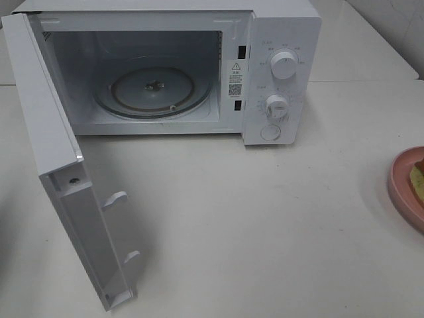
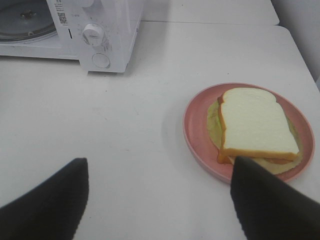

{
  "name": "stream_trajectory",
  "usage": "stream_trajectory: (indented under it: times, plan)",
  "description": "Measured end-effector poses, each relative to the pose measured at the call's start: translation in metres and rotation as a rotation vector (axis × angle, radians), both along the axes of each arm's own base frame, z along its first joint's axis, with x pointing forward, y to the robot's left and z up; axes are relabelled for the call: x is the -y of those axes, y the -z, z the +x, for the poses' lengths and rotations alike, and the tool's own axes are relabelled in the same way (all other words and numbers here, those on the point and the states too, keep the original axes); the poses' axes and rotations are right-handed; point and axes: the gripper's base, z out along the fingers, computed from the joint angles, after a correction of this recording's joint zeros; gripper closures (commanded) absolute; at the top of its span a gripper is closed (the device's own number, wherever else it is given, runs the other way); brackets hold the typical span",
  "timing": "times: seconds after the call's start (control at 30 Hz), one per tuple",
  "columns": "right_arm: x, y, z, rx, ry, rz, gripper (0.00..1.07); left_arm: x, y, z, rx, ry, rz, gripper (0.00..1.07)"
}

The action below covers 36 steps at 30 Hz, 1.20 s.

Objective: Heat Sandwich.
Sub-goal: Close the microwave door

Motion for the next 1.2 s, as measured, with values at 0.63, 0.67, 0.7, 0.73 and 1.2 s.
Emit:
stream_trajectory:
  times: [0.63,0.67,0.7,0.73,1.2]
  plan:
    - [0.000,0.000,0.000,0.000,0.000,0.000,0.32,0.057,0.030,0.043,-0.074,0.341,0.072,1.07]
    - [0.000,0.000,0.000,0.000,0.000,0.000,0.32,0.061,0.032,0.047,-0.083,0.357,0.073,1.07]
    - [0.000,0.000,0.000,0.000,0.000,0.000,0.32,0.063,0.033,0.049,-0.087,0.366,0.074,1.07]
    - [0.000,0.000,0.000,0.000,0.000,0.000,0.32,0.066,0.034,0.050,-0.091,0.375,0.074,1.07]
    - [0.000,0.000,0.000,0.000,0.000,0.000,0.32,0.125,0.039,0.078,-0.078,0.556,0.071,1.07]
